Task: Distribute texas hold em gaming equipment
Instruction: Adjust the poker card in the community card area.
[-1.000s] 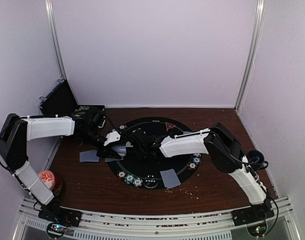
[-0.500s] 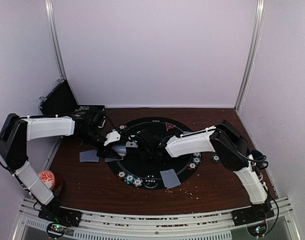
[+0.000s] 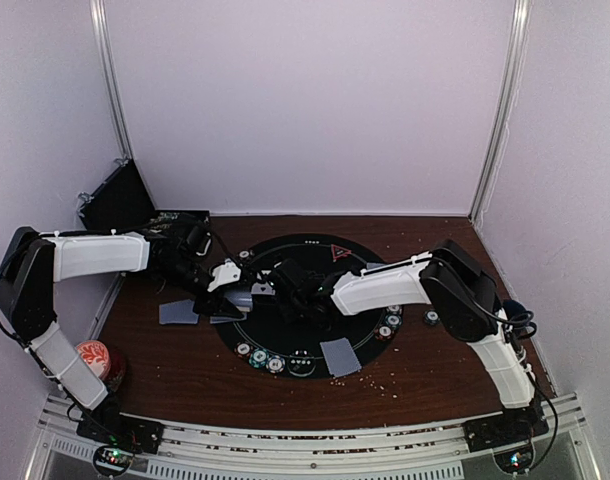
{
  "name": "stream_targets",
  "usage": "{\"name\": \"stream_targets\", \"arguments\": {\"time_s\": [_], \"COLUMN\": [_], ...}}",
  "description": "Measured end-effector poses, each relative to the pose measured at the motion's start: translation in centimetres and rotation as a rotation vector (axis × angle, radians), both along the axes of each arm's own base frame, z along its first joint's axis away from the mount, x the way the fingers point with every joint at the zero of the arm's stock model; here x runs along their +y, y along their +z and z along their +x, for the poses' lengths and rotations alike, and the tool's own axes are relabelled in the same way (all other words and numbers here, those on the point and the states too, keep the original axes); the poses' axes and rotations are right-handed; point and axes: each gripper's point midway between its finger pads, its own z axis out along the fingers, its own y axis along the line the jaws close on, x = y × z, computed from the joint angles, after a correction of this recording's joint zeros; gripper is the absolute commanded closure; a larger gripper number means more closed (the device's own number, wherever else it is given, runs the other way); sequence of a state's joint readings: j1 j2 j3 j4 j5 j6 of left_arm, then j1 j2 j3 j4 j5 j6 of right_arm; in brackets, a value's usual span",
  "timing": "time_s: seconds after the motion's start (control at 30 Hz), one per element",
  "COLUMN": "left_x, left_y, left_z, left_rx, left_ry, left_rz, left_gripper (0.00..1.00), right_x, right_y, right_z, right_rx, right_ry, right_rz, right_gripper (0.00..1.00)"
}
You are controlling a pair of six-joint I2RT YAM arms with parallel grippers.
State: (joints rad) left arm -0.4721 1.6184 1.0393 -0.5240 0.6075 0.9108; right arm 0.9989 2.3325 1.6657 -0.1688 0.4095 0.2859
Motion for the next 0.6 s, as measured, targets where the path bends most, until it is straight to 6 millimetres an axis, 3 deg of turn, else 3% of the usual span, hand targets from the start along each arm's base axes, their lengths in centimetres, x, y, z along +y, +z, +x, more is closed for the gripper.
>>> {"name": "stream_targets", "arguments": {"time_s": [0.6], "left_x": [0.0], "left_y": [-0.2], "left_z": [0.0], "left_rx": [0.004], "left_ry": [0.0], "left_rz": [0.002], "left_gripper": [0.58], "right_x": [1.1], "right_y": [0.1], "right_z": [1.4], "right_rx": [-0.025], "right_ry": [0.011], "right_rz": [-0.041], "right_gripper": [0.46]}}
